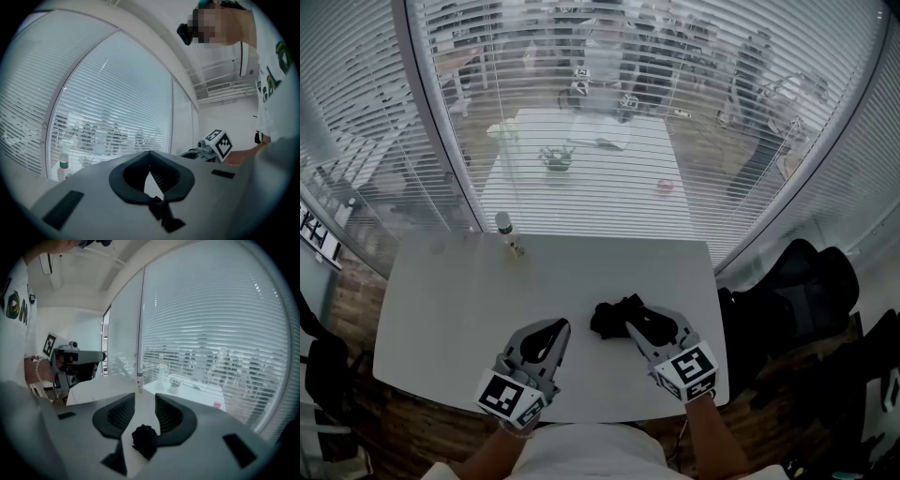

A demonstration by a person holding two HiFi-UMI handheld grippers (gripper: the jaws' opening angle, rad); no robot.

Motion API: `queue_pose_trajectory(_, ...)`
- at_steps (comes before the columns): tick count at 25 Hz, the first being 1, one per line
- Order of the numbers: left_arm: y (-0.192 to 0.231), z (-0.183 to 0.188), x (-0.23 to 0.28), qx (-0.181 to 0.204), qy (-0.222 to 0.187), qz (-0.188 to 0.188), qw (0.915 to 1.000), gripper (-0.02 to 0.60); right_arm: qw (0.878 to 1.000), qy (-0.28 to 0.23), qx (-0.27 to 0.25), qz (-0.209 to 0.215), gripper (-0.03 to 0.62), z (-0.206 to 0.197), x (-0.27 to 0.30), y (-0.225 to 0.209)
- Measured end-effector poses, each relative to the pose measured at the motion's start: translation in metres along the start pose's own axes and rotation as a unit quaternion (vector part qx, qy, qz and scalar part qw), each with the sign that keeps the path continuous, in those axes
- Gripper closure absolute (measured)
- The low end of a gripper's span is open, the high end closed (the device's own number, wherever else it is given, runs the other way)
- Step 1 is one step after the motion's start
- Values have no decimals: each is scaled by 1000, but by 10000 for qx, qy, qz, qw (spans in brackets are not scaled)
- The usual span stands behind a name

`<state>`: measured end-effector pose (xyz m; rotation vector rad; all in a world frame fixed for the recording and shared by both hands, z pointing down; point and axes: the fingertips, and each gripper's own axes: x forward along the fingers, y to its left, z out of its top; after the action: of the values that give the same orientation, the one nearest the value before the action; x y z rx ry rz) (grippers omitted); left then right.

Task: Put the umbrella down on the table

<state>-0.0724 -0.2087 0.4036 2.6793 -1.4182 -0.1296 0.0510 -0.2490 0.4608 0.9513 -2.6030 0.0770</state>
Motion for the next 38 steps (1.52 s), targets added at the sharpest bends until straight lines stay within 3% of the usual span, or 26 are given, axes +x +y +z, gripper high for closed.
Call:
queue_pose_trajectory(13,-3,9,-2,28,-78,2,10000,571,9938,-1021,269,-335,488,59,-51,15)
queue_pose_trajectory(25,-7,25,-9,105,-224,63,9997,571,9904,-1254,214,-546,517,78,-76,19)
queue_pose_trajectory(38,-6,27,-13,75,-234,97,9997,571,9910,-1185,204,-582,525,75,-75,21)
